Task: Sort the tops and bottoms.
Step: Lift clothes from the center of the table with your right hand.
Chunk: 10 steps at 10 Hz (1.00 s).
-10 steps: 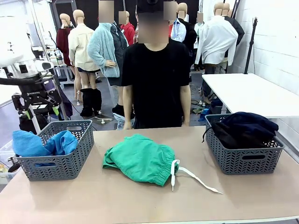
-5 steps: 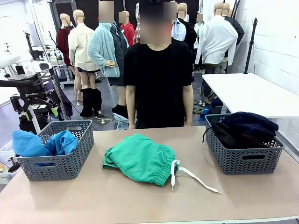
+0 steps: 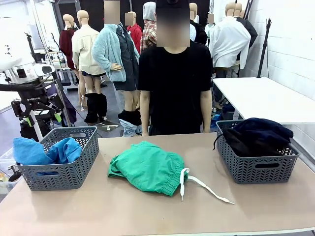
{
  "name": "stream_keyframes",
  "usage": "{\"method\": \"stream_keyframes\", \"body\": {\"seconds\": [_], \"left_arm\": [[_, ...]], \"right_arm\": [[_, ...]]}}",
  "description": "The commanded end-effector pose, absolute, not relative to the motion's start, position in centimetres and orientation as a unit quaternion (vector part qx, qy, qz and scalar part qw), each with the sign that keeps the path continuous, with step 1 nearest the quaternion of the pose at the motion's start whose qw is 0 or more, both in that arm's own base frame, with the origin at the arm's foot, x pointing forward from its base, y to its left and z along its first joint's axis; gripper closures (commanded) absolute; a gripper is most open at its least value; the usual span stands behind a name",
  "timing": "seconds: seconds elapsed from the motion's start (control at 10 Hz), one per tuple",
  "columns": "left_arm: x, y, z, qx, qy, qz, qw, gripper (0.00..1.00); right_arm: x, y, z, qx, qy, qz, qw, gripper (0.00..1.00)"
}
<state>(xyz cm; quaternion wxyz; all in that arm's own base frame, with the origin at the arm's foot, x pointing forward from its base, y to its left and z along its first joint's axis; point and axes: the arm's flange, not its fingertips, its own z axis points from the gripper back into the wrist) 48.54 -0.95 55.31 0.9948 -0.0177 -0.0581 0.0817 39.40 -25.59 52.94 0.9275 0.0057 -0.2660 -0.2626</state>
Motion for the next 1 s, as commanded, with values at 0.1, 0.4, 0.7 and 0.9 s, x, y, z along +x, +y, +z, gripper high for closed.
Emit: {"method": "stream_keyframes", "body": {"seconds": [0.1,0.4,0.7,0.9], "left_arm": [[48.5,4.7,60.2,-0.08,-0.145,0.105,0.981,0.0],[47.4,12.3,63.2,-0.109,-0.2,0.137,0.964,0.0],[47.2,17.2,62.0,-0.134,-0.2,0.115,0.964,0.0],[46.8,17.9,59.9,-0.166,-0.172,0.043,0.97,0.0]], "right_arm": [[39.3,-24.6,56.1,0.023,-0.313,-0.233,0.92,0.0],[39.9,-16.4,67.9,0.059,-0.435,-0.076,0.895,0.0],[40.4,-3.0,74.7,0.111,-0.418,0.166,0.886,0.0],[41.3,8.9,73.9,0.096,-0.369,0.279,0.881,0.0]]}}
